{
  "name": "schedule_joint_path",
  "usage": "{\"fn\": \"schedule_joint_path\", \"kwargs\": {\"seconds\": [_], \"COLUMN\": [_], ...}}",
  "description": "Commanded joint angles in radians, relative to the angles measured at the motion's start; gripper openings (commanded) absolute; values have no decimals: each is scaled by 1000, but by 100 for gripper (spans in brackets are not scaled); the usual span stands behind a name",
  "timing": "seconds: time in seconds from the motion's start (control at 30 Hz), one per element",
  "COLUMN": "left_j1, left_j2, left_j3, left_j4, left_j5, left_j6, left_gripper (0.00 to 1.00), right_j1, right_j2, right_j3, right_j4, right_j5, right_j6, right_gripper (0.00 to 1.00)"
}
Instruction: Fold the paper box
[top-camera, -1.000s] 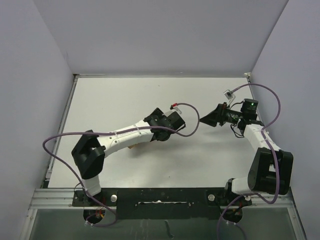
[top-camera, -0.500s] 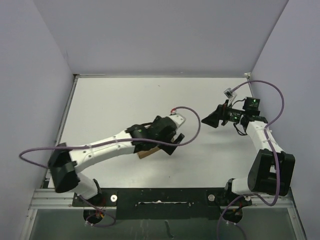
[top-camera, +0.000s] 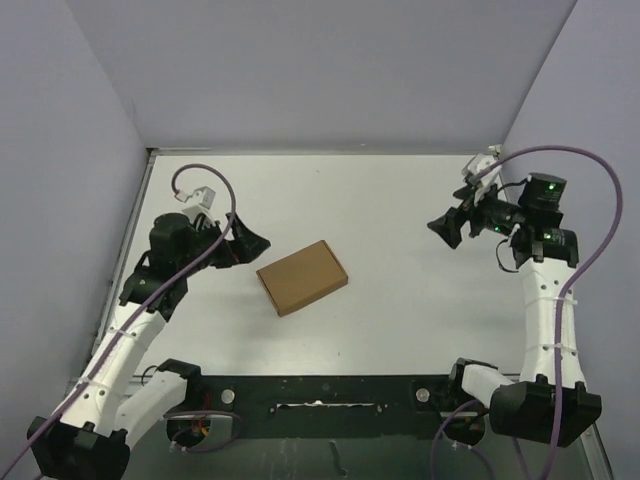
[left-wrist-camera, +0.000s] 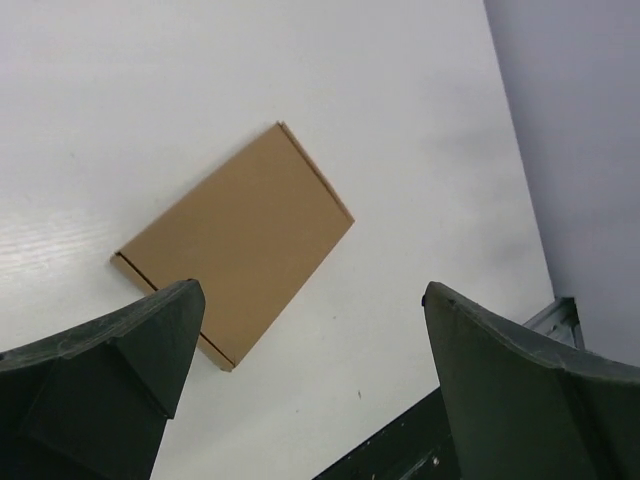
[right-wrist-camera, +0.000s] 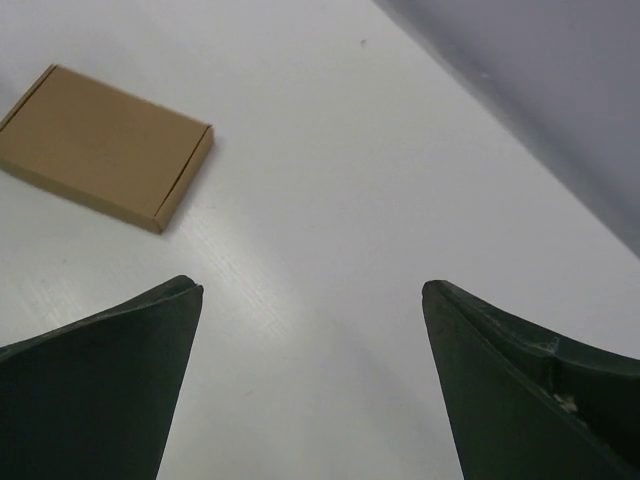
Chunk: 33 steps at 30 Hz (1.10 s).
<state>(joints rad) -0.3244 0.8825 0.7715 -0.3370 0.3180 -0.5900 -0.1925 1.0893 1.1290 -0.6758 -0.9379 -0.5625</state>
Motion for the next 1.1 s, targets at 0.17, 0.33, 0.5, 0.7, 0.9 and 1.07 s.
{"fn": "schedule_joint_path", "kwargs": {"seconds": [0.17, 0.33, 0.5, 0.7, 0.9, 1.07], "left_j1": [111, 112, 96, -7, -79, -146], "left_j2": [17, -59, 16, 319, 610, 792], "left_j3": [378, 61, -192, -157, 4, 222], "left_j4": [-281, -288, -146, 6, 131, 142], "left_j5": [122, 70, -43, -247, -217, -182], "left_j6": [111, 33, -53, -79, -39, 4], "left_gripper": [93, 43, 12, 8, 8, 9], "right_j1": [-64, 89, 146, 144, 126, 86], "right_j2": [67, 50, 17, 71, 38, 30], "right_j3": [376, 98, -50, -92, -141, -140], "right_j4": [-202, -168, -27, 26, 70, 60], "right_j5": [-121, -202, -157, -120, -118, -136], "right_j6": [189, 37, 76, 119, 150, 154], "right_gripper": [98, 98, 94, 41, 23, 23]}}
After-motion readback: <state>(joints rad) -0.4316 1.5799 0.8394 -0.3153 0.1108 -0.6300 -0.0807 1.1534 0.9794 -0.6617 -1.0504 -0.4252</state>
